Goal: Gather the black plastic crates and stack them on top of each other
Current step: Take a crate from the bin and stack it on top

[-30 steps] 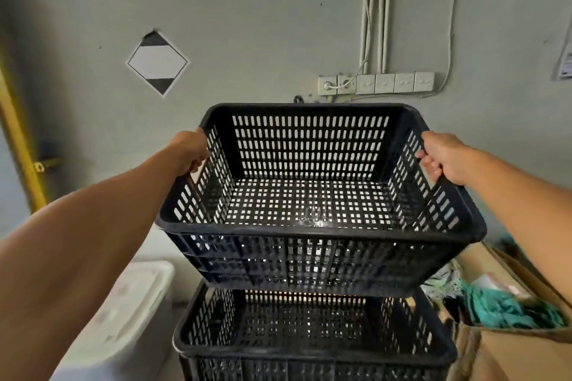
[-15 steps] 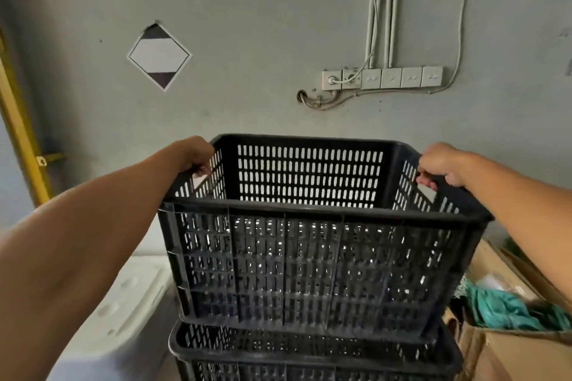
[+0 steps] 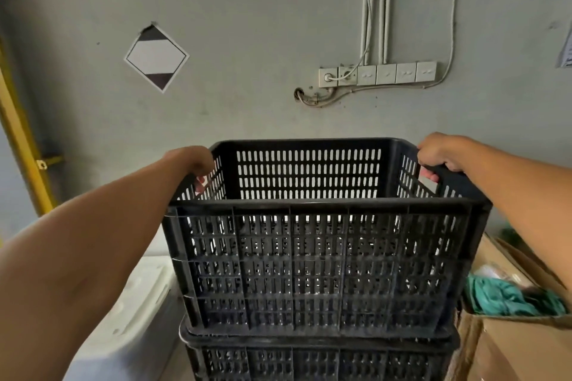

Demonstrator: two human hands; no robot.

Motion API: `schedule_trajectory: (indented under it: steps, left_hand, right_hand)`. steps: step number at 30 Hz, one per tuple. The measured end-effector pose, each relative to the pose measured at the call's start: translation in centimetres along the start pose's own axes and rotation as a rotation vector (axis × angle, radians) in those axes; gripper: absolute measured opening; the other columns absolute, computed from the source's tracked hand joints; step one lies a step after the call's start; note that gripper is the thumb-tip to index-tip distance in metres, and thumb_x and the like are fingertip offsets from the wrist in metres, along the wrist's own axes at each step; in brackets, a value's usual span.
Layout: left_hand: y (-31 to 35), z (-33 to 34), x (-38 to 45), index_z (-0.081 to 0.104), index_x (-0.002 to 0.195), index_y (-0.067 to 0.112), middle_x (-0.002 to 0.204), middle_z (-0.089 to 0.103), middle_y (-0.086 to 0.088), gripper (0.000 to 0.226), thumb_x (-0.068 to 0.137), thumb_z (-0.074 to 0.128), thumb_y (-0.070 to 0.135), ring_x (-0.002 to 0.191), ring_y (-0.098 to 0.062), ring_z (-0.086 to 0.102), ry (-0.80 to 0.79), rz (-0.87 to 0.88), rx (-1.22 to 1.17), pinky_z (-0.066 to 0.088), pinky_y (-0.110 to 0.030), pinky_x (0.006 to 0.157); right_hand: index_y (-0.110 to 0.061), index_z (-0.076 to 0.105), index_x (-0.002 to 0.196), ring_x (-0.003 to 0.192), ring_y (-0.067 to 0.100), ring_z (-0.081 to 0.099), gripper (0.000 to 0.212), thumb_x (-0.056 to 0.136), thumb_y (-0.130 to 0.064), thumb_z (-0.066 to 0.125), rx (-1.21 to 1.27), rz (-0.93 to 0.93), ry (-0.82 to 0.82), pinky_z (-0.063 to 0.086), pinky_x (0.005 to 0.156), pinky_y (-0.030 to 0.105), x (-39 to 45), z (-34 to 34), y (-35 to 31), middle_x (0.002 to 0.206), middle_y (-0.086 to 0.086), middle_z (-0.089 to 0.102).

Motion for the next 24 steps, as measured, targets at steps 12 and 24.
schedule_trajectory:
  steps: [12, 24]
  left_hand:
    - [-0.3, 0.1, -1.3, 0.053, 0.104, -0.014, 0.099, 0.065, -0.027, 0.02, 0.094, 0.038, -0.009, 0.07, -0.04, 0.071, 0.019, 0.046, 0.014, 0.058, -0.053, 0.078]
    - [2.7, -5.3, -3.1, 0.004, 0.159, 0.008, 0.167, 0.006, -0.016, 0.077, 0.103, 0.041, 0.045, 0.152, -0.037, 0.01, 0.207, 0.31, 0.238, 0.011, -0.044, 0.122]
  right_hand:
    - [0.015, 0.054, 0.11, 0.055, 0.027, 0.053, 0.026, 0.095, 0.005, 0.036, -0.017, -0.041, 0.013, 0.046, 0.057, 0.034, -1.4, 0.4, 1.0, 0.067, 0.023, 0.06]
    - [-0.023, -0.014, 0.156, 0.149, 0.022, -0.023, 0.078, 0.099, -0.062, 0.021, -0.344, -0.37, 0.288, -0.01, 0.115, 0.057, -5.3, -4.2, -4.7, 0.162, 0.001, -0.027]
Point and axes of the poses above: each hand's wrist, its own x-axis towards the middle knuckle, its own z-axis out of the palm, y = z × x, the point moved 2 cm from there along x, towards the middle knuckle
